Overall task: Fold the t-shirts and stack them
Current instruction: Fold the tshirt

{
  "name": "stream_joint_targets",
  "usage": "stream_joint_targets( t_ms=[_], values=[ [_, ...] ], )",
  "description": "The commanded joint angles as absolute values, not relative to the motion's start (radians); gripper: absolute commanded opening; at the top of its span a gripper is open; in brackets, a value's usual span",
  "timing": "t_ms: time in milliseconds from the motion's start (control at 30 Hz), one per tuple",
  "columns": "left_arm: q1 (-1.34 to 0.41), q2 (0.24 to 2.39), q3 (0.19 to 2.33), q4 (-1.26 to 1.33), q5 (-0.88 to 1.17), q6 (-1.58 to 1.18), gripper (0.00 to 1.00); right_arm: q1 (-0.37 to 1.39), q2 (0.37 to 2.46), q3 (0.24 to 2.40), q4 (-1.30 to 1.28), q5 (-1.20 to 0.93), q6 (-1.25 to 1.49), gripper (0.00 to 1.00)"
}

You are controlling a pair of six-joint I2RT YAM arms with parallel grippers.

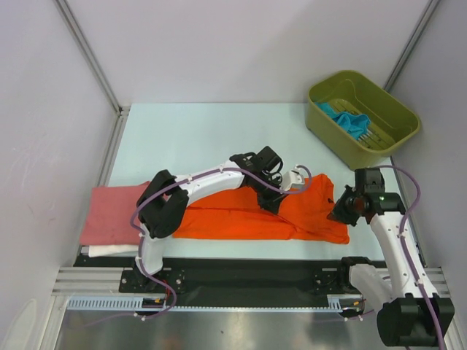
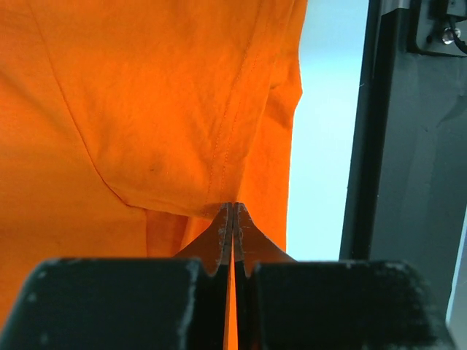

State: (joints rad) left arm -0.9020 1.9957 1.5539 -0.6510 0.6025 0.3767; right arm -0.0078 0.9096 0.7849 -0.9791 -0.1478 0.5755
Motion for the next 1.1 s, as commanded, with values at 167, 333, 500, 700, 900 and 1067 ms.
stream_joint_targets(
  t_ms=[167,333,500,700,900,1067],
  values=[
    [-0.89,1.94,1.52,-0.551,0.623,0.385,0.0,0.026,0.949,0.723,-0.918,-0.172,0.617,0.23],
    [-0.891,1.939,1.496,-0.517,0.621,0.373,0.0,0.028,1.017,0.614,-0.783,-0.227,0.673,0.41],
    [-0.891,1.936,1.496,-0.522,0.621,0.376,0.0,0.031,1.055,0.568,-0.704,-0.241,0.703,0.41],
    [-0.891,1.936,1.5,-0.525,0.623,0.374,0.0,0.035,1.068,0.554,-0.667,-0.247,0.729,0.31],
    [-0.891,1.936,1.496,-0.525,0.618,0.376,0.0,0.035,1.078,0.548,-0.667,-0.249,0.719,0.05],
    [-0.887,1.931,1.493,-0.534,0.615,0.382,0.0,0.032,1.029,0.596,-0.763,-0.227,0.698,0.0]
  ],
)
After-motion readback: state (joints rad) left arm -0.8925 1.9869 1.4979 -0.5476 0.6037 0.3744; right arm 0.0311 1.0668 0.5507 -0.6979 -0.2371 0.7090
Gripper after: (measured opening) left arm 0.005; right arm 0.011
